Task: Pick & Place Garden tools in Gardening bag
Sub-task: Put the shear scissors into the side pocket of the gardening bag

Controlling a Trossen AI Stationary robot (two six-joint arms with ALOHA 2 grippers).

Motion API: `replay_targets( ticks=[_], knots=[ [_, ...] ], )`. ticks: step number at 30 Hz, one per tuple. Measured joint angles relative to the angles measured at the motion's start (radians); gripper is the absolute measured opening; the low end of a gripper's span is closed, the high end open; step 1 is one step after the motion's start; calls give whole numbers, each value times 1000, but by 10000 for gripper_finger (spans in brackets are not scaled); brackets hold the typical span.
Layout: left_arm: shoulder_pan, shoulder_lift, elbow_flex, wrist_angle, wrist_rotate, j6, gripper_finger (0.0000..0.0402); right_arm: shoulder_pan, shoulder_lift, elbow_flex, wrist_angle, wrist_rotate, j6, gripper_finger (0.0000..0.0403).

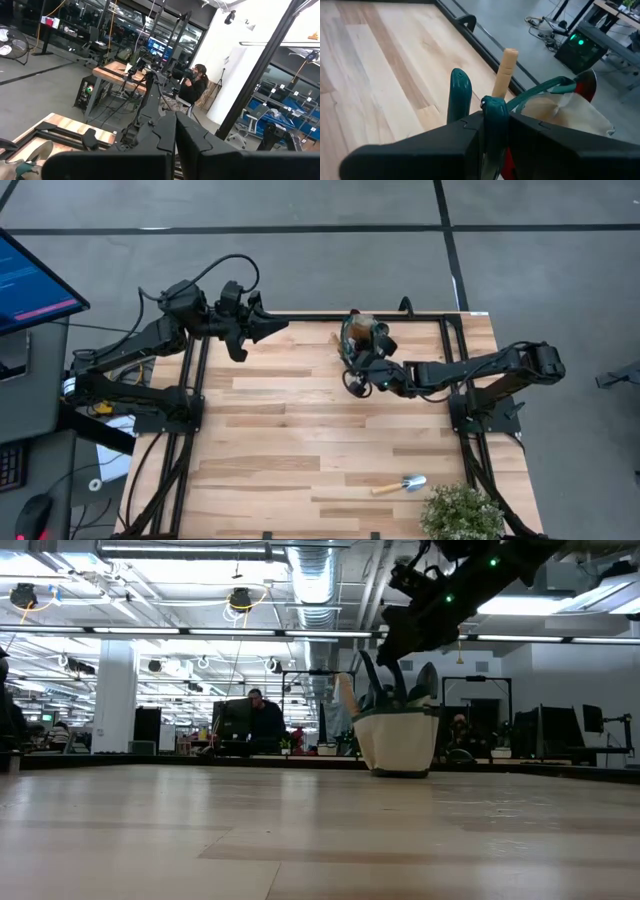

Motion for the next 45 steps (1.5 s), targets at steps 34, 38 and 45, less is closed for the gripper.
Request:
replay_targets(
  ticks=[34,38,45],
  knots=[
    [0,0,0,0,-1,0,7,-45,49,-63,36,129,159,52],
    [0,0,0,0,-1,0,5,-46,83,-61,50,120,179,52],
    [0,0,0,0,0,0,7,-59,96,-60,55,102,184,70]
  ],
)
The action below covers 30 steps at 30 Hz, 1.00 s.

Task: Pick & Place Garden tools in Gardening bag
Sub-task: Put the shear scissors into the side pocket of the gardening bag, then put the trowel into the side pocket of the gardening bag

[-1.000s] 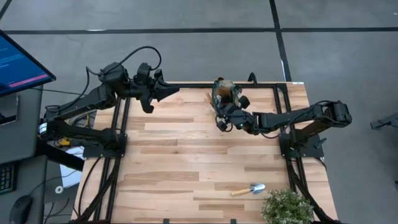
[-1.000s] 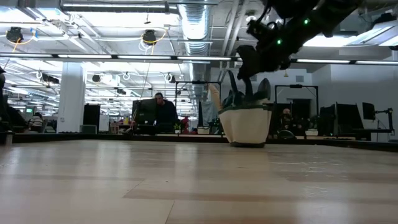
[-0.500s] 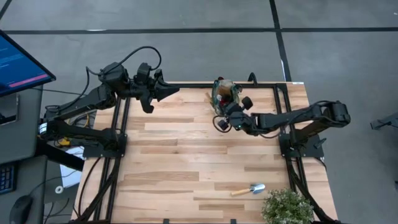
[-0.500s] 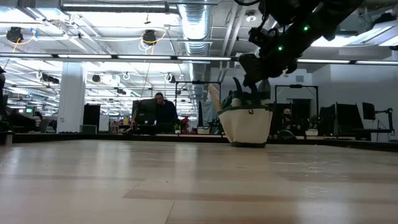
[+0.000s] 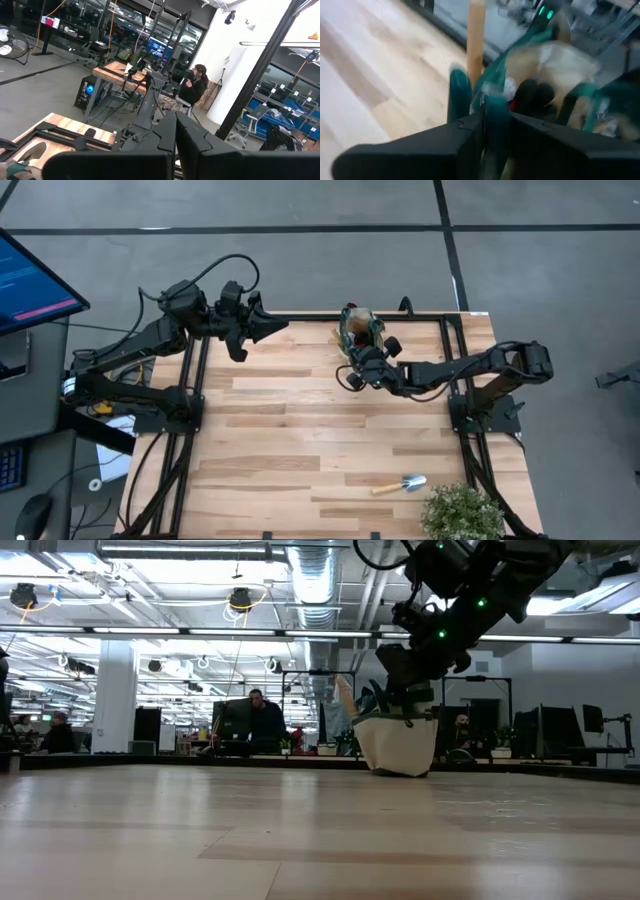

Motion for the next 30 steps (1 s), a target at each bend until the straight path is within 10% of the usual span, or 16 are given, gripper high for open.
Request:
replay_targets(
  ticks=[18,30],
  knots=[
    [-1,0,0,-4,0,-4,8,12,-221,-4,-166,-120,-10,224],
    [-1,0,0,-16,0,-54,8,185,-251,272,-876,-663,73,222]
  ],
)
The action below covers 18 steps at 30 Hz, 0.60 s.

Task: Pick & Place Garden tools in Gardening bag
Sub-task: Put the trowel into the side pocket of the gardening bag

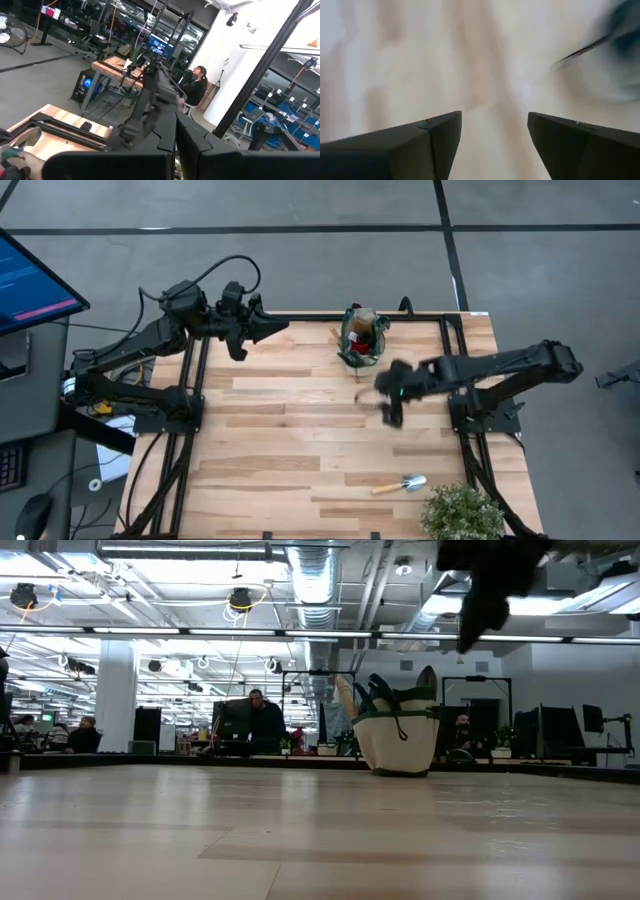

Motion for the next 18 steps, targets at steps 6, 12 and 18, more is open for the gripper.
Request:
replay_targets(
  ticks=[6,12,18],
  knots=[
    [0,0,0,-3,11,-3,8,239,111,37,-96,-157,106,211],
    [0,0,0,-3,11,-3,8,454,176,37,30,-207,269,216],
    [0,0,0,-3,11,-4,8,552,267,37,128,-206,444,249]
  ],
)
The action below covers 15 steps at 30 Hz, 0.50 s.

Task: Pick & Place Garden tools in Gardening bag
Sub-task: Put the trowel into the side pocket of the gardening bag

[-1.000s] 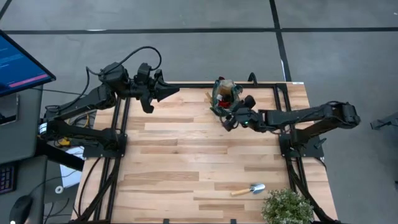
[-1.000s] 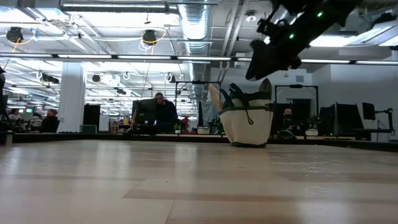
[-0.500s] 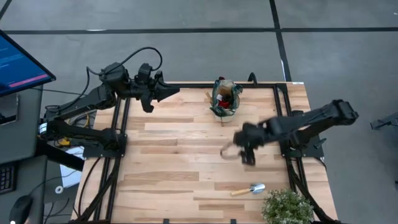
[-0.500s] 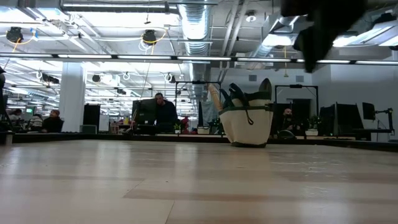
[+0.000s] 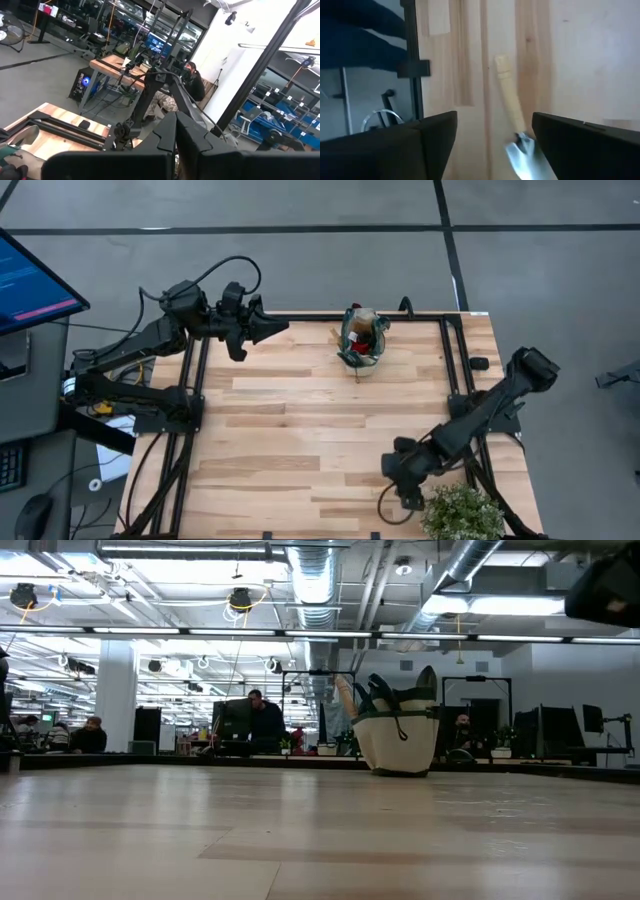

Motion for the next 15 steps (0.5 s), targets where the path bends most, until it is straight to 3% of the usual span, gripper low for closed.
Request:
replay_targets(
  ticks=[6,15],
  knots=[
    [0,0,0,0,22,-28,8,8,105,0,102,-6,99,266],
    [0,0,0,0,109,-77,8,29,250,52,140,-76,81,265]
  ],
)
